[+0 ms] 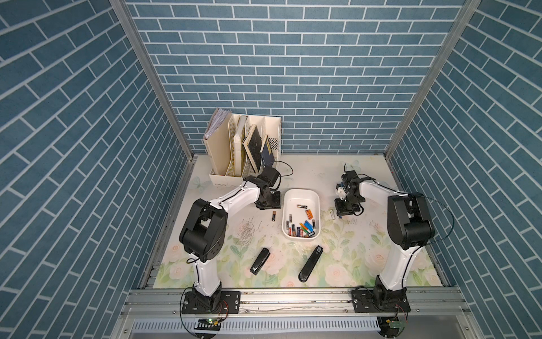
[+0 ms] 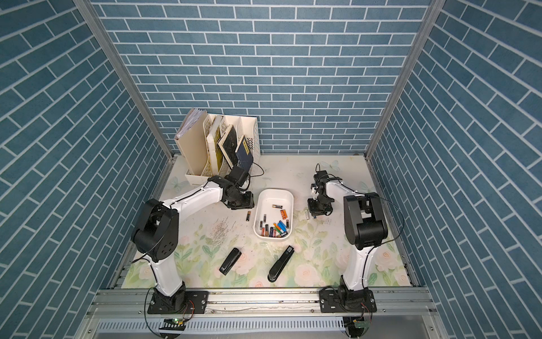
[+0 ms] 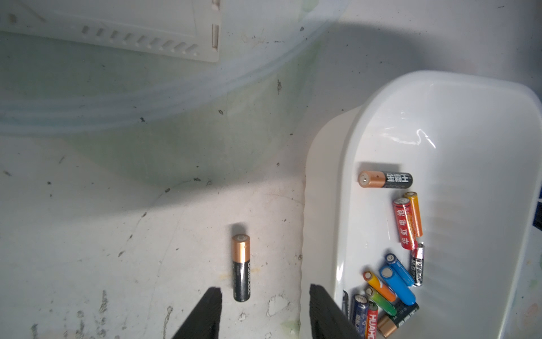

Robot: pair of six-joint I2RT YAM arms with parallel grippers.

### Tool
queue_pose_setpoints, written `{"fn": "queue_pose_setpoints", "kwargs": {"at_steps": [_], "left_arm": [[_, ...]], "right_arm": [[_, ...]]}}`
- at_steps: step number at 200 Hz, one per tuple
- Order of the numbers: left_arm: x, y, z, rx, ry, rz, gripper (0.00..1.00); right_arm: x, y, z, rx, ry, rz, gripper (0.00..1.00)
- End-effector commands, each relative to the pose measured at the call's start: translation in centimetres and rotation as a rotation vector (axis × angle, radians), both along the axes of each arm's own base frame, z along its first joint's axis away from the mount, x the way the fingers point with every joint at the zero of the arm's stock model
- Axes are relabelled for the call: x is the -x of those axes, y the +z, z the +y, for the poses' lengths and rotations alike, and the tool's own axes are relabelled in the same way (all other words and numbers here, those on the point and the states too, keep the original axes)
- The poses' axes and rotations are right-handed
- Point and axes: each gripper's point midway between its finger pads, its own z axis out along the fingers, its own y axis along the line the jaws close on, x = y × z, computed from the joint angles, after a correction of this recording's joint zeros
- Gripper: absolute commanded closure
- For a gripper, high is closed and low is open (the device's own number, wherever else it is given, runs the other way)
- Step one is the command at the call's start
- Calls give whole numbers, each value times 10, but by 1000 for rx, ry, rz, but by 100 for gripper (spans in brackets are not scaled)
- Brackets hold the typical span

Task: Take the batteries out of the storage box
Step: Place the battery at the center of the board.

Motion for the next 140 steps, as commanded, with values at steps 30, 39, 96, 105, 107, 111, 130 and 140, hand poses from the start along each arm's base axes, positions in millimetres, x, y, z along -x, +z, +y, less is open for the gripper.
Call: {"fn": "queue_pose_setpoints", "kwargs": {"at_steps": [30,39,96,105,107,111,130,140], "left_arm": [[-2,16,4,1,13,-21,45],[-3,17,4,-1,16,-23,45],[-10,30,2,5,21,-45,44],[-11,33,1,7,20,-50,44],[-11,34,1,9,21,-53,44],[-11,34,2,7,22,-52,44],[-13,39,2,6,26,-61,43],[-14,41,1,7,28,-65,43]], "right_arm": [[1,2,-3,10,11,-1,74],[1,2,-3,9,11,-2,73],[-2,7,-2,5,11,-16,71],[-3,8,-2,2,11,-18,71],[-3,8,-2,2,11,-20,71],[-3,8,-2,2,11,-20,70],[-4,10,-1,0,12,-21,70],[-4,12,-2,1,11,-23,70]]}}
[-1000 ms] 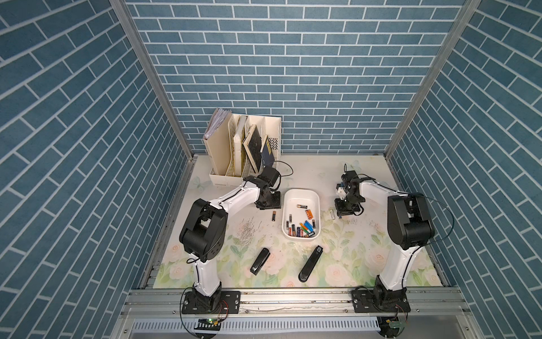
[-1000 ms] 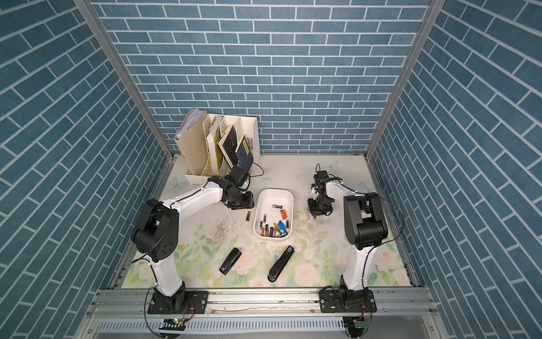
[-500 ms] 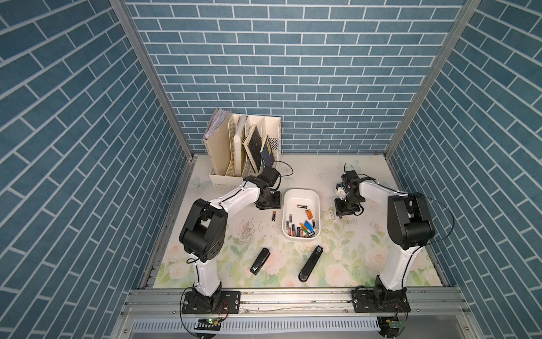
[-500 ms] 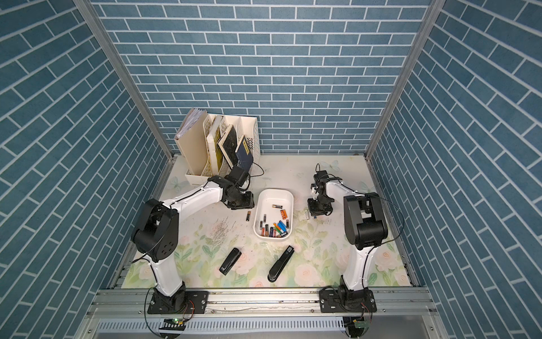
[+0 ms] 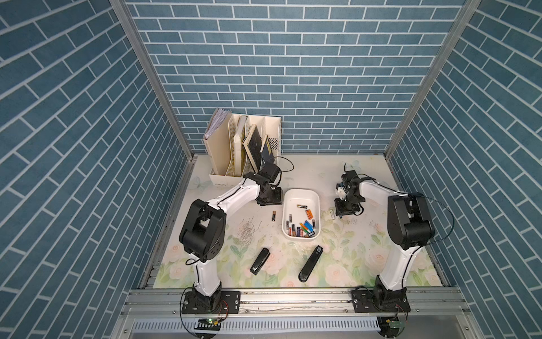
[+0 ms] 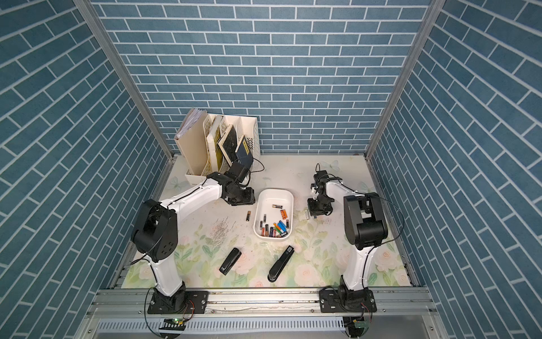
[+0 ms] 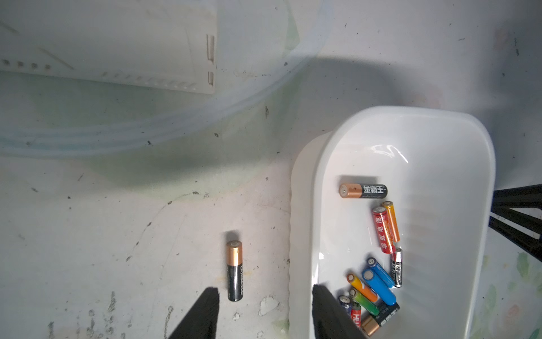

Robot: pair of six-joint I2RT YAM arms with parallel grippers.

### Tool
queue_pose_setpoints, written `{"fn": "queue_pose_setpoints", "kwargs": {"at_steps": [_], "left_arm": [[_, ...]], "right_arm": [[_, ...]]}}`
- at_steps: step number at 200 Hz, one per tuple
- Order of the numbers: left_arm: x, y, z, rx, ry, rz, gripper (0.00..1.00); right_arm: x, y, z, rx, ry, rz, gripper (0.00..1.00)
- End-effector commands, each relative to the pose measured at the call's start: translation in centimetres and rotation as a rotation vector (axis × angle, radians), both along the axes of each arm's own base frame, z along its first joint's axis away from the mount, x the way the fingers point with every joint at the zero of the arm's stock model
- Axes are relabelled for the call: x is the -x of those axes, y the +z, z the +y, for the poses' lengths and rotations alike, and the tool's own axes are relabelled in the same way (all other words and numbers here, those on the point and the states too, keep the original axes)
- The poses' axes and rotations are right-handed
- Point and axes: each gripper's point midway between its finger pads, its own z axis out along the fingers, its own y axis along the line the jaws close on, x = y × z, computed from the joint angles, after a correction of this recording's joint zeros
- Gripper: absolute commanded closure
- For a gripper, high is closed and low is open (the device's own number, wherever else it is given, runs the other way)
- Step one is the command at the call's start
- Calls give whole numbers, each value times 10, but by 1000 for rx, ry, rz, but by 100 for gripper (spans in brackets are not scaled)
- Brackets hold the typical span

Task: Take the batteries out of the storage box
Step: Place the battery at the center of the board, then adjust the battery in the storage box.

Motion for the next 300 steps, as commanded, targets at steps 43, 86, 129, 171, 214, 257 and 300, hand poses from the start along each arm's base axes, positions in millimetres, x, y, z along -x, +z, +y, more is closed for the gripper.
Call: {"fn": "queue_pose_setpoints", "kwargs": {"at_steps": [43,86,129,171,214,257,300], "left_arm": [[-7,33,3,-46,30,-64,43],[-10,56,-2,-133,57,-133,43],[-5,66,-29,-217,23,-165,43],[10,44,-67,-228,-30,-136,43],[21,7,-86,-257,-58,-78,44],[30,-26,-93,-302,-74,-24,49],[34,-50,-90,-352,-73,19,53]], "right_arm": [[-8,21,0,-8,10,-46,69],[-12,29,4,-27,12,-58,68],[-22,46,5,-33,10,-99,67],[-34,80,9,-56,10,-167,67],[-34,89,11,-69,15,-184,66],[-30,88,12,-81,24,-183,66],[-29,85,14,-87,32,-175,66]]}}
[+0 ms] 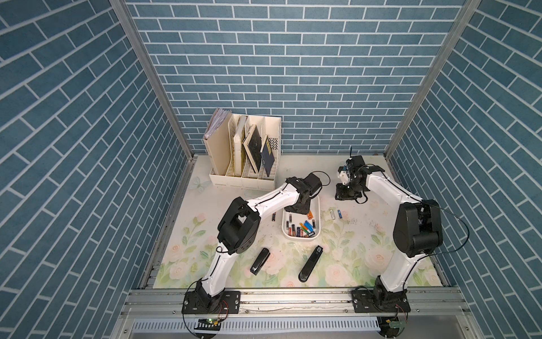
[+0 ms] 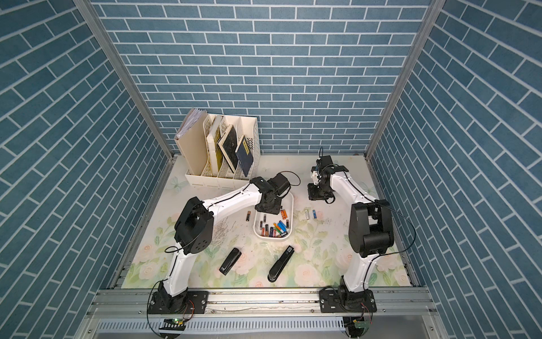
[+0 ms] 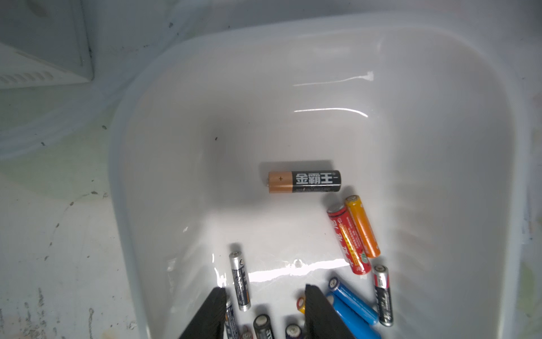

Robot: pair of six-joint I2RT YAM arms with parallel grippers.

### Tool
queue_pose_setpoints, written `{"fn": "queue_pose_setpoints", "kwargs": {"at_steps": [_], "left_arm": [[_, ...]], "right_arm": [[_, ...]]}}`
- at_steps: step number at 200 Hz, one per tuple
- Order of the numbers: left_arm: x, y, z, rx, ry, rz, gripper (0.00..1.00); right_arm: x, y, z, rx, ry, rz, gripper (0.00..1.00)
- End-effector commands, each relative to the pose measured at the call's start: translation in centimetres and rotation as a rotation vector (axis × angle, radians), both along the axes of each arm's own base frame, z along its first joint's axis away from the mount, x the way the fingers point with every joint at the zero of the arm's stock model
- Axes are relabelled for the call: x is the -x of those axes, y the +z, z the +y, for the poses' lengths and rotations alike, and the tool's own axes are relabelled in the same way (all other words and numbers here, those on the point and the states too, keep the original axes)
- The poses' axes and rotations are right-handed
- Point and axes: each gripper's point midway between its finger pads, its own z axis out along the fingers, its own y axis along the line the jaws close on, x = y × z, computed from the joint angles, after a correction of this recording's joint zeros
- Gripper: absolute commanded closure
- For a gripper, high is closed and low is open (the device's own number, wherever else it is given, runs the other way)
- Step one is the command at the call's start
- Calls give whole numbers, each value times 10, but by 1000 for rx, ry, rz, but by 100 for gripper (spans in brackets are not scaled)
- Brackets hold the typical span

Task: Take the batteries out of the storage box
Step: Adjust the battery in the storage box.

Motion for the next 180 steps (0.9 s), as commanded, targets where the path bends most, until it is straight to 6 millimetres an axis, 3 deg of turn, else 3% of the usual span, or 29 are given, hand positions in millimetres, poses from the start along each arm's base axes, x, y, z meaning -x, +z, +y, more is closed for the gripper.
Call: {"fn": "queue_pose_setpoints", "kwargs": {"at_steps": [1,114,180], "left_arm": [[6,-12,6,-52,15,31,54],[8,-38,9,-124,4,79,55],[8,-38,8,-111,4,81,56]], "right_arm": [[7,5,-1,-7,26,3,66],[8,1,1,-11,30,19,66],[8,1,0,-7,30,19,66]]}}
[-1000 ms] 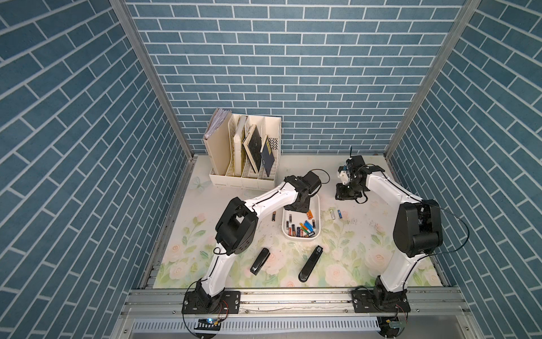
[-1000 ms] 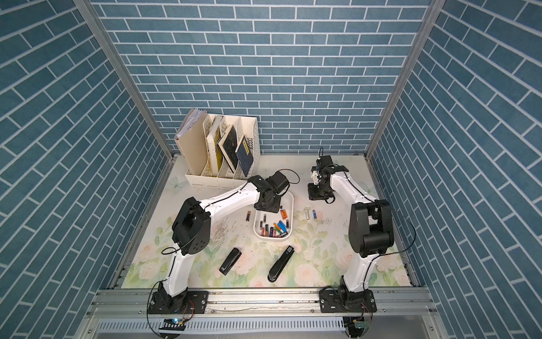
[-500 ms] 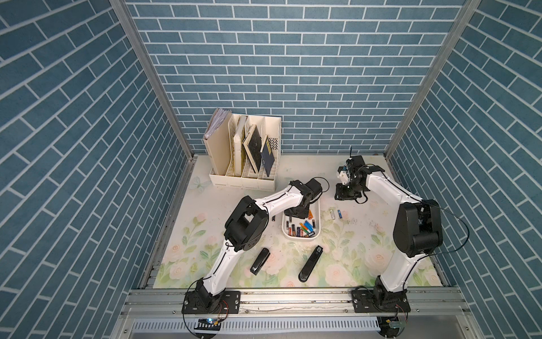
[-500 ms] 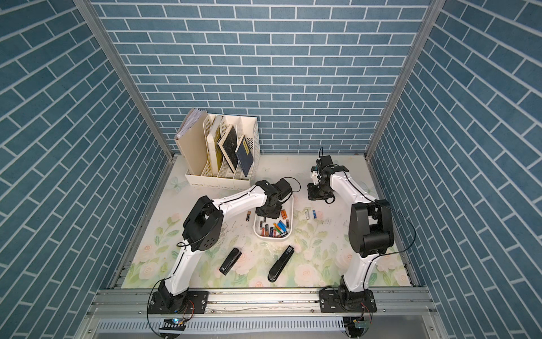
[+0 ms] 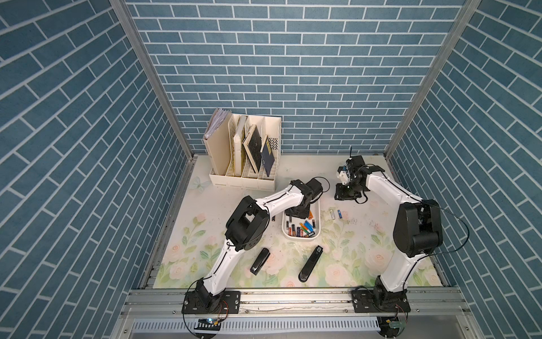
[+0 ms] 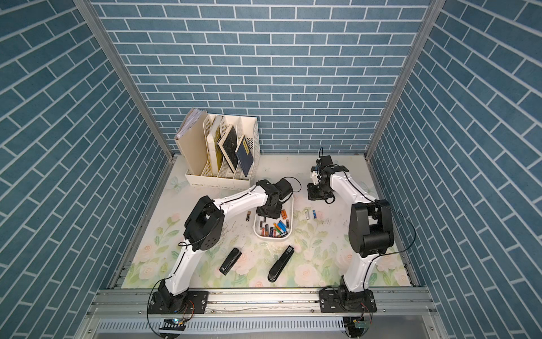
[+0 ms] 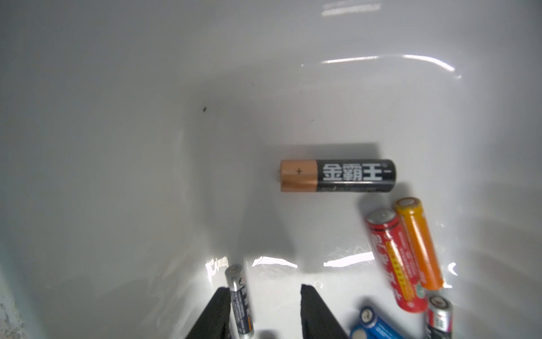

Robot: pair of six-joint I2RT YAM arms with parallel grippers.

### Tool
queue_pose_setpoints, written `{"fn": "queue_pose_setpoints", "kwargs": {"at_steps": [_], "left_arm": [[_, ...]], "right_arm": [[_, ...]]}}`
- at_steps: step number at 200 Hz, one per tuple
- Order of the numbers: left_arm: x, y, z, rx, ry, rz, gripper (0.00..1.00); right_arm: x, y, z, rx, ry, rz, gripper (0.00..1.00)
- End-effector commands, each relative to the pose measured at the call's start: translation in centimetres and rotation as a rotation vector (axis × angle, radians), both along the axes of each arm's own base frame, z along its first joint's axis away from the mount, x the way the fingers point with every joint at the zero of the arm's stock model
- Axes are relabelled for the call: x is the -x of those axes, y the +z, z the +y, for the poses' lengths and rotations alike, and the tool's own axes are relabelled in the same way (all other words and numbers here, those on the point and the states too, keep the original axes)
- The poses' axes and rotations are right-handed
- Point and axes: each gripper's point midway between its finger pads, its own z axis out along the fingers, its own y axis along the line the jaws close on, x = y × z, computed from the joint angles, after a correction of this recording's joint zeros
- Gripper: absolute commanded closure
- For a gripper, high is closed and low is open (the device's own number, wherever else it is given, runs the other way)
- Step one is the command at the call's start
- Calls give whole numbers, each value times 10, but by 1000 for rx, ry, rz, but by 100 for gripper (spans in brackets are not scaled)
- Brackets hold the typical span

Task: Take the batteries out of the storage box
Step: Adjust the battery in the storage box.

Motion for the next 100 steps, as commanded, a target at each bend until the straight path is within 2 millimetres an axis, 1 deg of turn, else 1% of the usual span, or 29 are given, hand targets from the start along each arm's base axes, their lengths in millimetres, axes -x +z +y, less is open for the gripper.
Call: {"fn": "queue_pose_setpoints", "kwargs": {"at_steps": [1,39,74,85,100], "left_arm": [[3,-9,3,-37,-8,15,56],[6,-13,9,-58,-13,28,56],[9,-14,3,16,-3,36,56],[9,-11,1,38,0,33,57],[7,-5,4,27,9,14,58]], "right_arm": [[7,1,-2,7,24,15,66],[10,-3,-4,11,22,25,66],[9,0,-4,11,22,17,66],[8,1,-3,10,23,14,66],[9,0,-4,11,23,18,66]]}}
